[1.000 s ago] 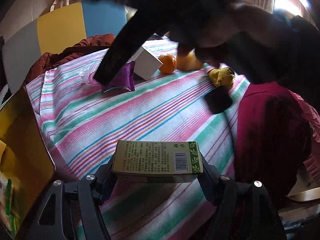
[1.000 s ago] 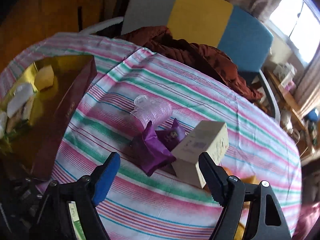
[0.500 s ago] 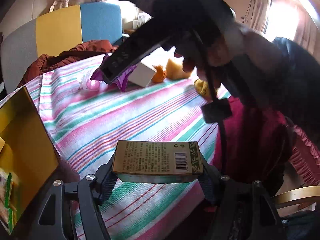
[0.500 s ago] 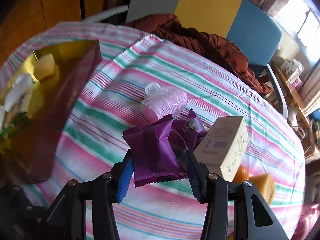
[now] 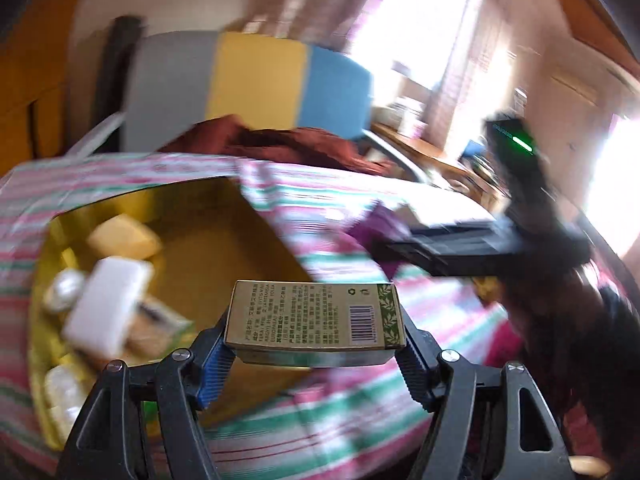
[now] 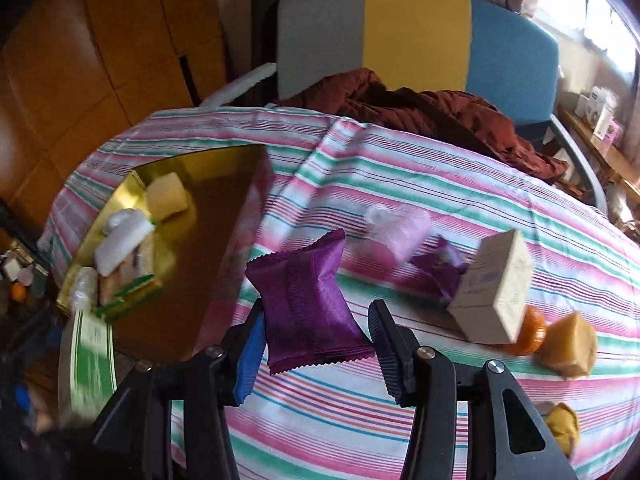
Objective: Organize objects
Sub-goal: 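Carry the green box toward the tray with the left gripper while the right gripper grasps a purple packet, then release the green box and purple packet into the gold tray with both grippers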
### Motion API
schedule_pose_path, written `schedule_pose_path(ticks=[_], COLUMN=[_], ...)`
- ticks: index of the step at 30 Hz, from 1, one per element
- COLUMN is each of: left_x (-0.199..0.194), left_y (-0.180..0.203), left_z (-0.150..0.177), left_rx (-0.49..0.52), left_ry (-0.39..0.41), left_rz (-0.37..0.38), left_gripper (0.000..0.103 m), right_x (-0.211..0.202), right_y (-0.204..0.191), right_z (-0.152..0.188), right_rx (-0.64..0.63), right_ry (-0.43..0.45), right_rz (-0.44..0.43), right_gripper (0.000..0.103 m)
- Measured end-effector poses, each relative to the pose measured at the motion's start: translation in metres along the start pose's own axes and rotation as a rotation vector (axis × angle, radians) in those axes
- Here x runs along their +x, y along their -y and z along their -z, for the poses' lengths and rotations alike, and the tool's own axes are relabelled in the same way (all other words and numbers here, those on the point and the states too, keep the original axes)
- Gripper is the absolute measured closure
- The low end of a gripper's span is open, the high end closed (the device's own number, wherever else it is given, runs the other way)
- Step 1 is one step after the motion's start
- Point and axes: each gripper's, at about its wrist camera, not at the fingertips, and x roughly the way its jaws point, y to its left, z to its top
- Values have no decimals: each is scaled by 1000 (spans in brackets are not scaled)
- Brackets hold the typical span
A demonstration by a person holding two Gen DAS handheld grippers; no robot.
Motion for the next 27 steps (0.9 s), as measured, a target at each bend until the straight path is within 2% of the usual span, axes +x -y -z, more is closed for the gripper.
schedule_pose_path(ticks=[5,11,16,22,23,25,27], left_x=[-13,-20,3,35,37,39,37], left_y=[-49,-68,-80,-96,-96,-96,-96], left_z=[-2,-9,-41,-63,-62,-57,-49], left_rx=[-148,-168,-188,-293,-300,-300,-294], left_ry=[26,44,30,-16,-19,-30,-42], left_rz=[-85,-166,-178,-144,-148,-155,-164], left_gripper=[31,31,30,28,25,24,23], right_x=[6,20,31,44,46,49,51], right_y=[-48,-89,-106,-109,-107,-102,-98], right_z=[-1,-4,-14,-29,-31,-32,-30], right_rx=[-55,-76,-51,-32,-19,10,25], right_ry=[8,6,10,5,2,3,-3], right_rz=[-84,-150,-132,-85,-86,-81,-77], right_gripper=[52,52,52,50,48,35,34])
